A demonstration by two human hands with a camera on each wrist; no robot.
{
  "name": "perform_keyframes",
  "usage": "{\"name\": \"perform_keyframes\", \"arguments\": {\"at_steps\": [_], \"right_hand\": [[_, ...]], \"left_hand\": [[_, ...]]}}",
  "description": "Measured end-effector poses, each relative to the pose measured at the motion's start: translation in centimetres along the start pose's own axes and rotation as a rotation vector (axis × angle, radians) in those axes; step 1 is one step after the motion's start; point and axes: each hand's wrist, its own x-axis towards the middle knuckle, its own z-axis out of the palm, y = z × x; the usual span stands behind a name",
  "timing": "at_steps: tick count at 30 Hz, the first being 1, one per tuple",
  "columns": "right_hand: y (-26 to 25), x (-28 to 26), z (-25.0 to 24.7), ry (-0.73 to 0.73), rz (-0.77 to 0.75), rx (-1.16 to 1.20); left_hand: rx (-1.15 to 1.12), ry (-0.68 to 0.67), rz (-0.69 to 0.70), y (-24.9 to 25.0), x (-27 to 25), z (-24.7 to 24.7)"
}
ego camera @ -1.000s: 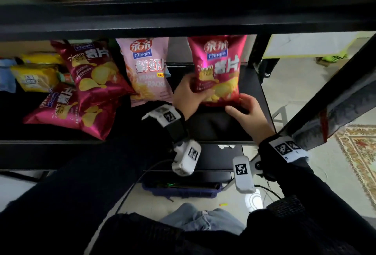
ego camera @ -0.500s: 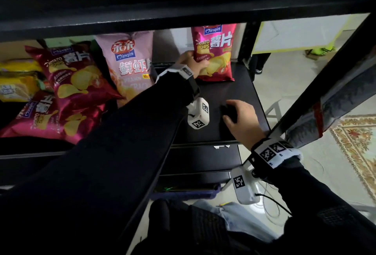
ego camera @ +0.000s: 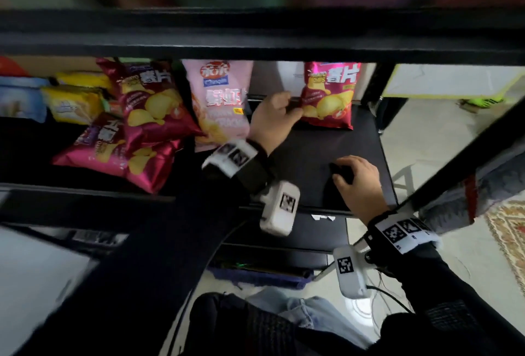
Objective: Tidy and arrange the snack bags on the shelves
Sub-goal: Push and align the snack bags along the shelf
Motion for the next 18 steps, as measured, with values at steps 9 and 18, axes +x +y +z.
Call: {"name": "perform_keyframes", "arguments": {"at_steps": [9, 18], "right_hand": [[-7.2, 0.2, 4.5, 0.008, -0.082, 0.054], [-8.1, -0.4, 6.9, 0.026, -0.088, -0.01]], "left_hand": [[0.436, 0.823, -0.188, -2.3, -4.7, -17.5], [0.396, 0.419, -0.426, -4.5, -1.3, -21.9]]}}
